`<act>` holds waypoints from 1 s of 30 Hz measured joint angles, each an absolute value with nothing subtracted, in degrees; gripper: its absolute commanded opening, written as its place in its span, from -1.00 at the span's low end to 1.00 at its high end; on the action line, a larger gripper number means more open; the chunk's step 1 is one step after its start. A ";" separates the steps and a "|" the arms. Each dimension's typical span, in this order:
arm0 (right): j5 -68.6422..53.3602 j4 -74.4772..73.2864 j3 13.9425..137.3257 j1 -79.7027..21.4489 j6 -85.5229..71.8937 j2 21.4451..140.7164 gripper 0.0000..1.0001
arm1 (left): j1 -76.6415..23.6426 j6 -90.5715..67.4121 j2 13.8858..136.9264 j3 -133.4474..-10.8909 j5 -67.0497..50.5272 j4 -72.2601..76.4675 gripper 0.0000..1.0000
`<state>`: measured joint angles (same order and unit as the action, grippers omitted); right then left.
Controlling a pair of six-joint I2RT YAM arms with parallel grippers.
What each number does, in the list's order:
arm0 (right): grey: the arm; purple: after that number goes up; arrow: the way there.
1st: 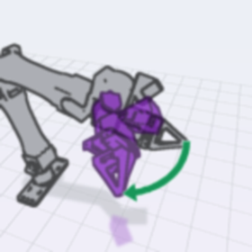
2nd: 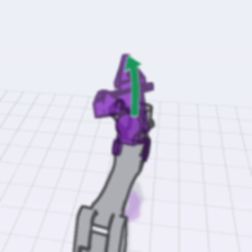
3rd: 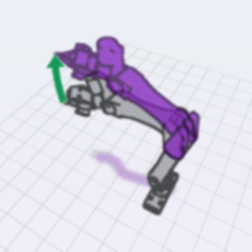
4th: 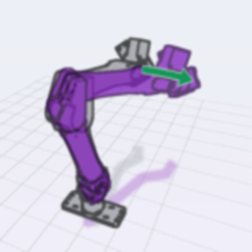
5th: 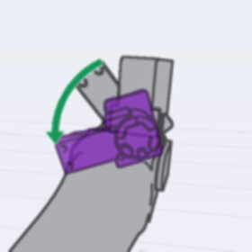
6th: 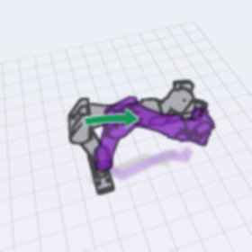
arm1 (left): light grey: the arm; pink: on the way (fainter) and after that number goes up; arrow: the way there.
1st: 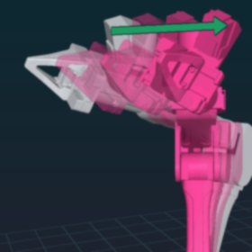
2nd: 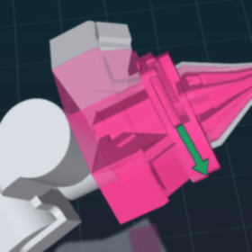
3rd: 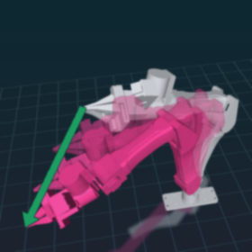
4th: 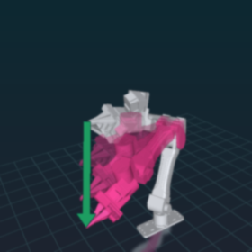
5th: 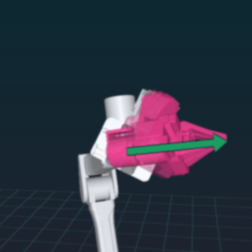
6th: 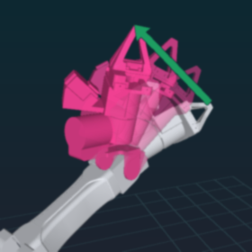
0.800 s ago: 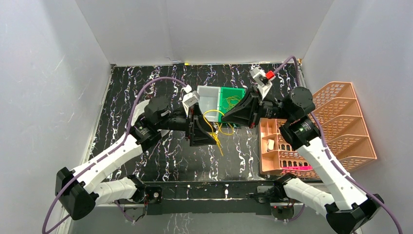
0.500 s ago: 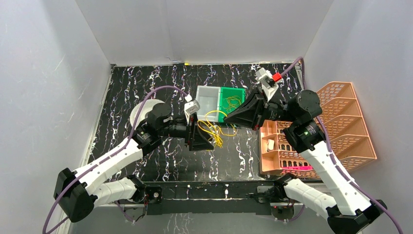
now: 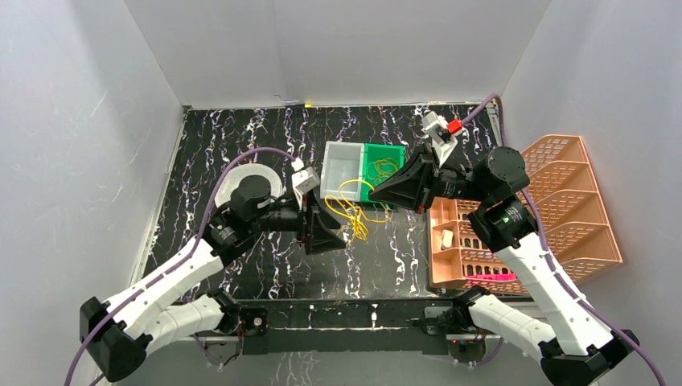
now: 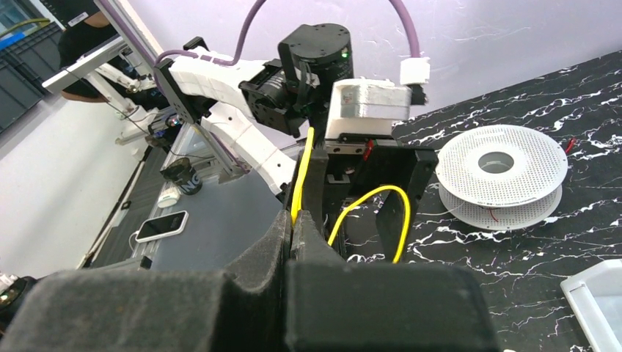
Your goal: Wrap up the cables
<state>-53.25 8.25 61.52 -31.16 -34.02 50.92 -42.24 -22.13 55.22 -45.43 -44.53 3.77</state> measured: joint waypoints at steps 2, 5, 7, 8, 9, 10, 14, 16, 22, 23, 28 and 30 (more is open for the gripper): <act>-53.04 7.64 61.52 -31.16 -33.80 50.92 -1.00 | -42.24 -20.84 53.39 -45.45 -42.26 1.48 0.67; -52.88 7.27 61.52 -31.16 -33.63 50.92 -1.00 | -42.24 -18.92 50.22 -45.50 -38.61 -1.72 0.77; -52.84 7.05 61.67 -31.16 -33.56 50.92 -1.00 | -42.24 -17.41 48.05 -45.69 -35.81 -3.70 0.83; -52.82 6.98 61.73 -31.16 -33.50 50.92 -1.00 | -42.24 -16.82 47.40 -45.84 -34.63 -4.45 0.86; -52.82 6.94 61.82 -31.16 -33.43 50.92 -1.00 | -42.24 -16.01 46.70 -46.17 -33.21 -5.37 0.87; -52.80 6.90 61.98 -31.16 -33.36 50.92 -1.00 | -42.24 -15.33 46.28 -46.54 -32.38 -6.00 0.88; -52.69 6.42 62.46 -31.16 -33.19 50.98 -1.00 | -42.24 -12.34 46.33 -49.47 -30.57 -8.45 0.89; -52.69 6.26 62.48 -31.16 -33.10 50.98 -1.00 | -42.24 -11.07 47.40 -51.68 -30.72 -9.47 0.89; -52.64 5.82 62.48 -31.16 -32.53 50.98 -1.00 | -42.24 -10.50 50.19 -55.96 -33.15 -9.45 0.89; -52.58 5.63 62.48 -31.16 -32.34 50.98 -1.00 | -42.24 -10.72 50.26 -56.10 -33.76 -9.37 0.90; -51.37 4.12 62.48 -31.16 -31.42 51.24 -1.00 | -42.24 -12.88 50.33 -56.36 -38.96 -8.84 0.90; -51.11 3.92 62.48 -31.16 -31.27 51.57 -1.00 | -42.24 -14.52 50.52 -56.55 -41.32 -7.55 0.90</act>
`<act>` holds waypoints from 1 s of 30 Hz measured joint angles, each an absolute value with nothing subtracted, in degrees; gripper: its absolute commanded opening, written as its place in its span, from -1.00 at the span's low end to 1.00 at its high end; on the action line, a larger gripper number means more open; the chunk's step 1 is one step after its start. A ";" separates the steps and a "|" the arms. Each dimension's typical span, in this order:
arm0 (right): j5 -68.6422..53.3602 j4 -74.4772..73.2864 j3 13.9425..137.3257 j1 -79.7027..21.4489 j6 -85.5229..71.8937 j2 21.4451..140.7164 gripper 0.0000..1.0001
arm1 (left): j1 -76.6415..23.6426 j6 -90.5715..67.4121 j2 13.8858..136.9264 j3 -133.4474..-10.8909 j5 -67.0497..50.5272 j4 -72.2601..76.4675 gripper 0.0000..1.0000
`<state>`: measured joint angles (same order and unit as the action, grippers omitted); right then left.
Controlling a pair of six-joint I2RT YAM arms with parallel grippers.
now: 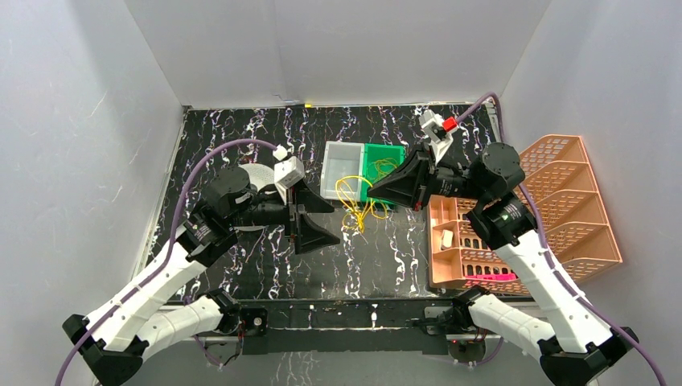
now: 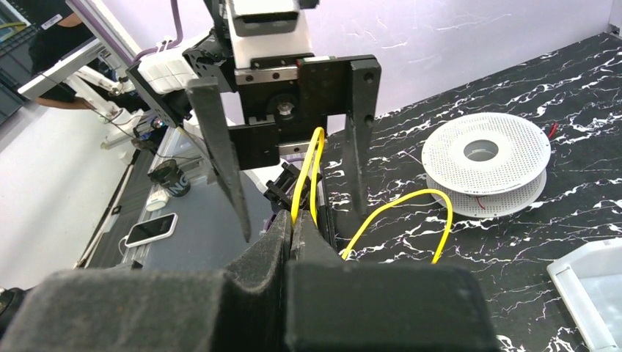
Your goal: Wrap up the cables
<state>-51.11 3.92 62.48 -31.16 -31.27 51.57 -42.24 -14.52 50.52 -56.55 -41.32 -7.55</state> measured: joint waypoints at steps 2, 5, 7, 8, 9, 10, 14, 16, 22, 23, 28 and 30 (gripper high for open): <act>-51.00 3.92 62.48 -31.16 -31.29 52.05 -1.00 | -42.24 -16.43 50.61 -56.55 -42.85 -5.58 0.91; -50.87 3.99 62.48 -31.16 -31.33 52.58 -1.00 | -42.24 -19.05 50.78 -56.47 -44.18 -2.09 0.90; -50.89 4.14 62.46 -31.16 -31.57 52.73 -1.00 | -42.24 -20.38 51.20 -55.94 -44.58 0.45 0.90; -50.89 4.51 62.46 -31.16 -31.81 52.77 -1.00 | -42.24 -21.10 51.57 -55.46 -44.73 1.74 0.89; -50.92 4.80 62.46 -31.16 -32.05 52.82 -1.00 | -42.24 -21.67 52.03 -54.94 -44.88 2.96 0.89; -50.92 5.10 62.46 -31.16 -32.40 52.82 -1.00 | -42.24 -22.17 52.49 -54.52 -44.95 3.73 0.88; -50.94 6.90 62.33 -31.16 -33.85 52.86 -1.00 | -42.24 -24.53 55.05 -51.92 -45.04 7.55 0.85; -50.96 7.84 62.06 -31.16 -34.44 52.86 -1.00 | -42.24 -25.32 55.83 -51.07 -45.04 8.64 0.85; -50.98 9.30 61.93 -31.16 -35.77 52.86 -1.00 | -42.24 -28.25 56.07 -49.30 -45.15 13.28 0.85; -50.98 9.63 61.73 -31.16 -35.83 52.82 -1.00 | -42.24 -28.73 56.03 -49.10 -45.08 13.89 0.85; -51.37 10.50 60.07 -31.16 -35.81 52.36 -1.00 | -42.24 -31.79 54.22 -47.00 -42.89 17.08 0.84; -51.70 10.79 59.40 -31.16 -35.81 52.12 -1.00 | -42.24 -33.36 53.12 -46.17 -41.34 18.15 0.79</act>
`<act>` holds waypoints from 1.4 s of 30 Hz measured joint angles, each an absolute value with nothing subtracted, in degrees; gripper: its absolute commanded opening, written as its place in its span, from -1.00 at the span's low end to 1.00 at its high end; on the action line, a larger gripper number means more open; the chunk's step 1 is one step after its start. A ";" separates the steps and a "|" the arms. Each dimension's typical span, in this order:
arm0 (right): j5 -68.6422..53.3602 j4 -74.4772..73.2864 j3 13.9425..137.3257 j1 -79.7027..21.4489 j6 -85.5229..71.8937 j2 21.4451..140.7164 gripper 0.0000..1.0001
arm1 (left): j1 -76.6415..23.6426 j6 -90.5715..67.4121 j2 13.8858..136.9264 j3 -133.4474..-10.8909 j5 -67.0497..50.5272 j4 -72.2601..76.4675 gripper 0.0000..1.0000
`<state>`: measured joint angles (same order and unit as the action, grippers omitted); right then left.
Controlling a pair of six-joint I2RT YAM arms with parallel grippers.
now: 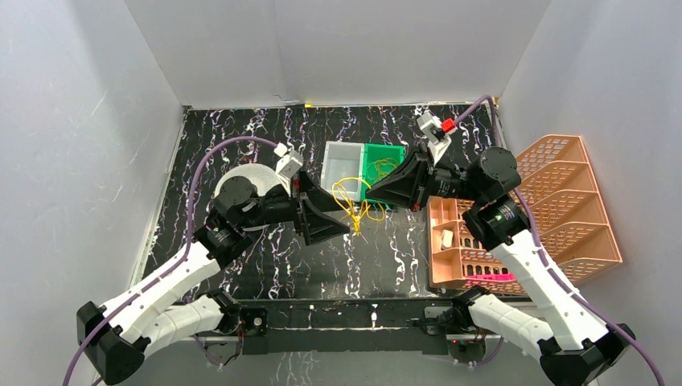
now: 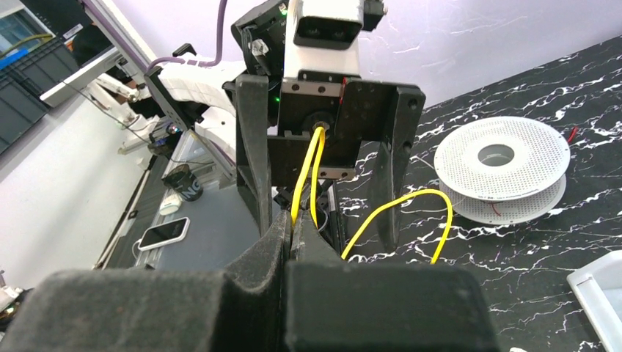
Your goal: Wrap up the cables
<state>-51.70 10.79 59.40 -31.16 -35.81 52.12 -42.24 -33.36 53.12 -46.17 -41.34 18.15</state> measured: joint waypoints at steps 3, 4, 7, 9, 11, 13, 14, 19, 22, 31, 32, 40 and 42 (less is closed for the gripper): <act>-52.58 11.18 58.63 -31.16 -35.83 51.66 -1.00 | -42.24 -36.62 51.90 -44.58 -38.54 21.30 0.68; -52.82 11.42 58.41 -31.16 -35.83 51.44 -1.00 | -42.24 -37.87 51.75 -44.07 -37.85 22.31 0.65; -53.74 12.36 58.22 -31.16 -36.10 50.94 -1.00 | -42.24 -40.99 51.90 -42.68 -36.34 25.41 0.54; -54.28 13.19 58.15 -31.16 -36.34 50.59 -1.00 | -42.24 -43.16 52.31 -41.78 -35.62 27.40 0.47; -54.76 14.37 57.80 -31.16 -36.88 50.17 -1.00 | -42.24 -44.62 52.93 -41.50 -35.18 28.40 0.37; -55.44 15.16 57.25 -31.16 -37.32 49.82 -1.00 | -42.24 -45.89 53.54 -41.47 -34.83 29.19 0.27; -55.75 15.20 57.19 -31.16 -37.39 49.80 -1.00 | -42.24 -46.30 53.78 -41.47 -34.72 29.65 0.22; -56.80 15.64 55.99 -31.16 -37.47 49.32 -1.00 | -42.24 -48.16 54.61 -41.47 -34.54 31.20 -0.50; -57.21 15.27 55.27 -31.16 -37.23 49.10 -1.00 | -42.24 -48.66 55.20 -41.58 -34.68 31.20 -1.00; -57.89 10.22 55.11 -31.16 -33.32 46.13 -1.00 | -42.24 -40.25 54.74 -50.85 -28.42 15.11 -1.00; -58.06 8.51 54.94 -31.16 -32.08 45.32 -1.00 | -42.24 -38.76 54.65 -53.04 -26.59 12.27 -1.00; -57.06 -1.69 52.53 -31.16 -25.63 39.72 -1.00 | -42.24 -28.40 52.01 -66.67 -6.59 -5.17 -1.00; -55.92 -3.84 51.51 -31.16 -24.67 38.44 -1.00 | -42.24 -26.52 51.44 -68.25 -2.17 -7.79 -1.00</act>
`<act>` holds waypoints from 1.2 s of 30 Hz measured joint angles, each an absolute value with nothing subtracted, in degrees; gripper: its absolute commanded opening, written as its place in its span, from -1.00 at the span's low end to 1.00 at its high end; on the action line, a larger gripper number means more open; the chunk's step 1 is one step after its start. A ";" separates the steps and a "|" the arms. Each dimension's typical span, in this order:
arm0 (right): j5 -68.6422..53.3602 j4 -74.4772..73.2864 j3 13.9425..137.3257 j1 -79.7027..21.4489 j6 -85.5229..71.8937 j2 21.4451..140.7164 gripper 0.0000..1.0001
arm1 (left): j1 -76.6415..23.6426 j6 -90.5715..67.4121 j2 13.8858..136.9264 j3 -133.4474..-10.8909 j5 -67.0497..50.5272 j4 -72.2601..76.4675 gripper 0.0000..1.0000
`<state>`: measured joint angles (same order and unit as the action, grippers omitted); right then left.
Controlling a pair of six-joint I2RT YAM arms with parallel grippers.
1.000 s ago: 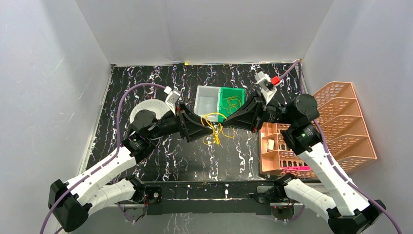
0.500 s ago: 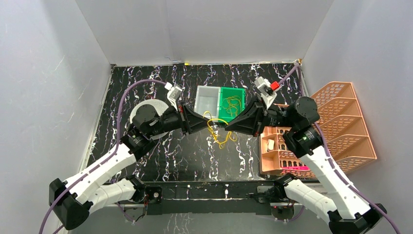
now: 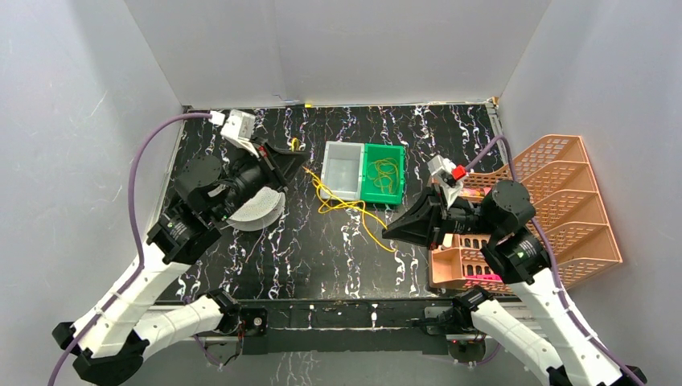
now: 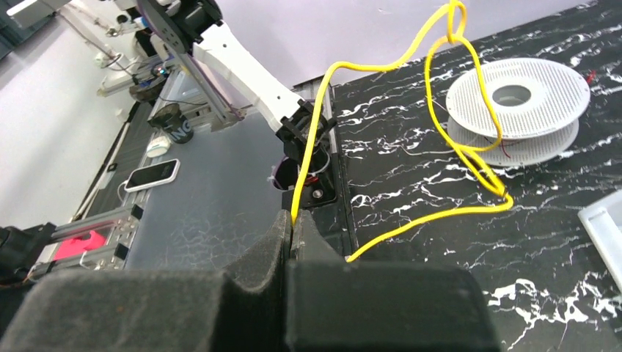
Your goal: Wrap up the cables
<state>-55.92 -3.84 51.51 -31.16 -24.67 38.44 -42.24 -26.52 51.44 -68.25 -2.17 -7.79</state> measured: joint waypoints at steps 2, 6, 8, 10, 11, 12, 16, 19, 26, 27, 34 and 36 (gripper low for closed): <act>-54.26 -6.22 50.70 -31.16 -23.66 37.23 -1.00 | -42.24 -24.75 51.11 -69.54 2.24 -10.17 -1.00; -49.45 -10.33 49.74 -31.16 -22.37 35.14 -1.00 | -42.24 -21.58 50.43 -71.42 8.73 -13.50 -1.00; -45.56 -12.01 48.77 -31.16 -22.24 34.04 -1.00 | -42.24 -19.86 49.60 -72.58 11.60 -15.00 -1.00; -41.43 -13.41 47.27 -31.16 -22.46 33.10 -1.00 | -42.24 -18.26 48.53 -74.02 13.78 -16.01 -1.00; -39.70 -13.89 46.57 -31.16 -22.59 32.82 -1.00 | -42.24 -17.45 47.94 -74.91 14.83 -16.56 -1.00; -37.63 -14.31 45.71 -31.16 -22.85 32.58 -1.00 | -42.24 -16.71 47.35 -75.79 15.84 -16.99 -1.00; -30.00 -15.79 42.96 -31.18 -25.23 32.45 -1.00 | -42.30 -14.39 45.36 -78.72 18.17 -18.46 -1.00; -25.98 -14.33 42.02 -31.57 -27.22 31.90 -1.00 | -42.98 -13.26 44.36 -78.98 18.15 -20.60 -1.00; -13.80 -12.36 36.99 -31.55 -32.77 28.45 0.17 | -42.81 -11.33 45.10 -79.13 20.10 -22.90 -1.00; -12.62 -12.56 36.03 -31.44 -33.30 28.58 0.25 | -42.72 -11.09 44.93 -79.33 20.47 -22.83 -1.00; -10.48 -13.50 33.63 -31.35 -34.85 31.94 0.49 | -42.52 -10.50 44.69 -81.08 19.27 -22.59 -1.00; -10.85 -13.26 33.63 -31.35 -34.94 32.69 0.54 | -42.52 -10.44 45.28 -81.34 18.04 -22.74 -1.00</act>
